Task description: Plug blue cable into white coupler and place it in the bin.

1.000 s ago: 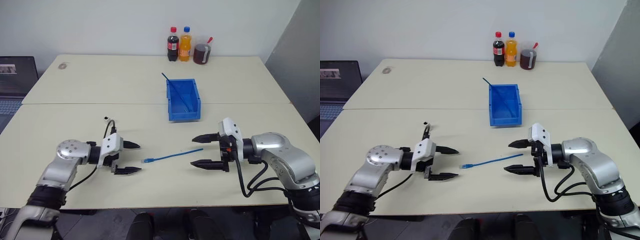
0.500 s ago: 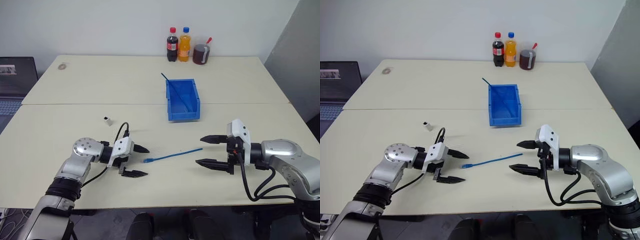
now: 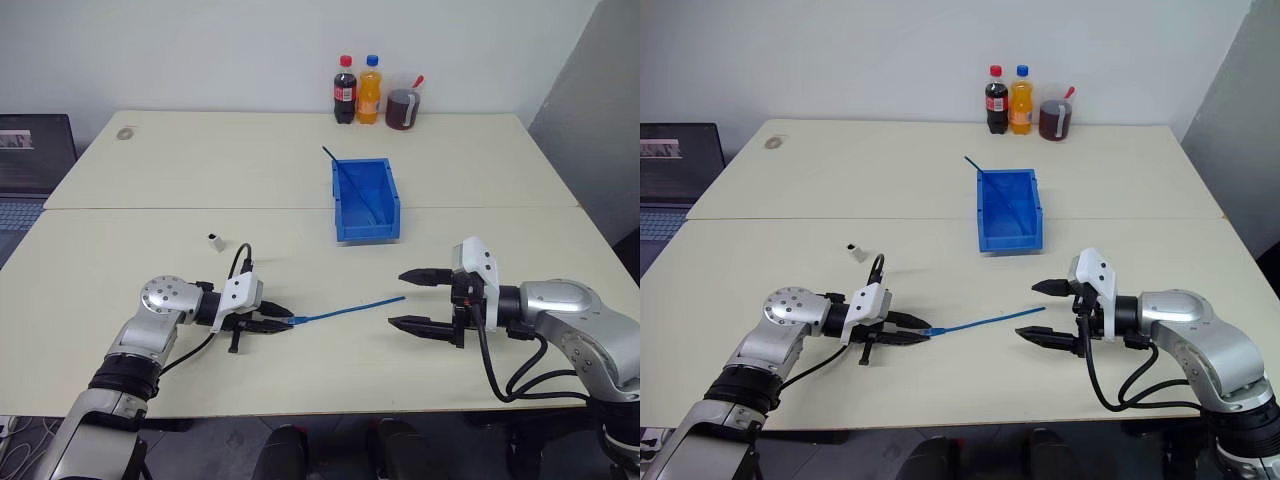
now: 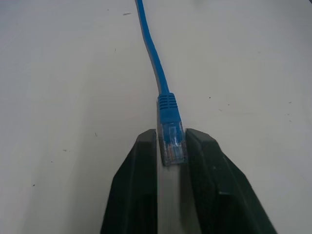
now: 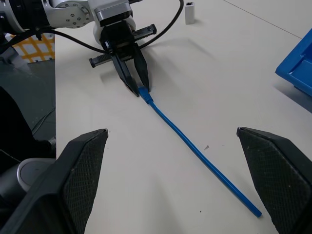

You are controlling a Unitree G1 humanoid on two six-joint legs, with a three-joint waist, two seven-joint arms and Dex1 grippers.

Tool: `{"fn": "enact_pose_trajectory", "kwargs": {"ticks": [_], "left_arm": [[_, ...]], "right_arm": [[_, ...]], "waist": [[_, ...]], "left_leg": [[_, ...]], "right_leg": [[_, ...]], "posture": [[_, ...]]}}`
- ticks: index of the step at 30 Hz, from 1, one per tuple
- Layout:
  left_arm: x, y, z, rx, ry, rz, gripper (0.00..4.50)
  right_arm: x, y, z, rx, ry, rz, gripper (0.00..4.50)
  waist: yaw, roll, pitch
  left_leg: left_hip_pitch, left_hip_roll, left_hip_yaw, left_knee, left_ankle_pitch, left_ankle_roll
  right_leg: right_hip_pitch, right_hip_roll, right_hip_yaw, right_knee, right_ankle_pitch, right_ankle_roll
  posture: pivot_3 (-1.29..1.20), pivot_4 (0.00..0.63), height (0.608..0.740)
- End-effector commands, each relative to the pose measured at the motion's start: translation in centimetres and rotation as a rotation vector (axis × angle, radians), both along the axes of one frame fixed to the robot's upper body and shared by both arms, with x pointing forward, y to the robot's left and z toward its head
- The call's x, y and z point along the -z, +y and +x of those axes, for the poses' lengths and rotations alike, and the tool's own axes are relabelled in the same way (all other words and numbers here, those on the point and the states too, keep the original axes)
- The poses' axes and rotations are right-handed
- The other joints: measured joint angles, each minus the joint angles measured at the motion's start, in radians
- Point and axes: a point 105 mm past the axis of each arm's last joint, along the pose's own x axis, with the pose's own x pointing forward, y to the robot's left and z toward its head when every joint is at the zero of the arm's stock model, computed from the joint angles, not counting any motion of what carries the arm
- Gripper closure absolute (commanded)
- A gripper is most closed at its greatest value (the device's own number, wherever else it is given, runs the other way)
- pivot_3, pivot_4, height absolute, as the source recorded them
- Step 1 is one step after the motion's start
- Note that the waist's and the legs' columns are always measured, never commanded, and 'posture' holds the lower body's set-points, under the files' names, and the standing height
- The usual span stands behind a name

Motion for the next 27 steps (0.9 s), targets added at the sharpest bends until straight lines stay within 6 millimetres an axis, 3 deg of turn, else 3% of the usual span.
{"fn": "enact_pose_trajectory", "kwargs": {"ticks": [1, 4, 6, 9, 11, 17, 21, 27], "left_arm": [[1.0, 0.9, -0.7, -0.01, 0.041, 0.039, 4.26], [1.0, 1.2, -0.8, -0.036, 0.043, 0.032, 4.26], [-0.3, 0.5, 0.1, -0.101, 0.05, -0.024, 4.26], [-5.4, -1.9, 2.2, -0.259, 0.13, -0.282, 4.26], [-9.1, -3.9, 1.6, -0.256, 0.242, -0.445, 4.26], [-14.3, -6.7, -0.4, -0.205, 0.418, -0.673, 4.26], [-14.6, -7.4, -2.1, -0.162, 0.522, -0.69, 4.26], [-13.7, -7.5, -3.0, -0.173, 0.578, -0.68, 4.26]], "right_arm": [[-0.7, 0.3, -0.2, -0.02, -0.042, 0.012, 0.0], [-0.7, 0.4, 0.0, -0.017, -0.047, 0.017, 0.0], [-0.9, 0.6, 0.3, 0.005, -0.06, 0.032, 0.0], [-1.7, 1.1, 0.9, 0.061, -0.02, 0.121, 0.0], [-2.0, 1.6, 0.6, 0.069, 0.065, 0.202, 0.0], [-1.4, 3.1, 0.4, 0.047, 0.229, 0.301, 0.0], [-3.2, 4.0, 1.5, -0.002, 0.31, 0.398, 0.0], [-5.1, 5.8, 0.7, -0.136, 0.421, 0.453, 0.0]], "waist": [[0.0, 0.0, 0.0], [-0.002, 0.0, 0.0], [-0.003, 0.0, 0.0], [0.0, 0.0, 0.0], [0.001, -0.001, 0.001], [-0.001, -0.001, 0.001], [-0.015, -0.001, 0.001], [-0.016, -0.001, 0.001]], "left_leg": [[0.0, 0.0, 0.0, 0.0, 0.0, 0.0], [0.0, 0.0, 0.0, 0.0, 0.0, 0.0], [0.0, 0.001, 0.0, 0.0, 0.0, 0.0], [0.0, 0.001, -0.002, 0.0, 0.0, 0.0], [-0.002, 0.001, -0.003, 0.002, 0.0, 0.0], [-0.003, 0.0, -0.004, 0.005, 0.0, 0.0], [-0.001, 0.001, -0.004, 0.005, 0.0, 0.0], [0.0, 0.001, -0.005, 0.005, 0.0, 0.0]], "right_leg": [[0.0, 0.0, 0.0, 0.0, 0.0, 0.0], [0.0, 0.0, 0.0, 0.0, 0.0, 0.0], [0.0, 0.001, 0.0, 0.0, 0.0, 0.0], [0.0, 0.001, 0.0, 0.001, 0.0, 0.0], [0.0, 0.001, 0.0, 0.001, 0.0, 0.0], [0.001, -0.001, 0.0, 0.0, 0.0, 0.002], [0.002, 0.0, 0.002, 0.001, 0.0, 0.002], [0.003, 0.001, 0.002, 0.001, 0.0, 0.002]], "posture": [[0.0, 0.15, 0.74], [0.0, 0.15, 0.74], [0.0, 0.15, 0.74], [0.0, 0.15, 0.74], [0.0, 0.15, 0.74], [0.0, 0.15, 0.74], [0.0, 0.15, 0.74], [0.0, 0.15, 0.74]]}}
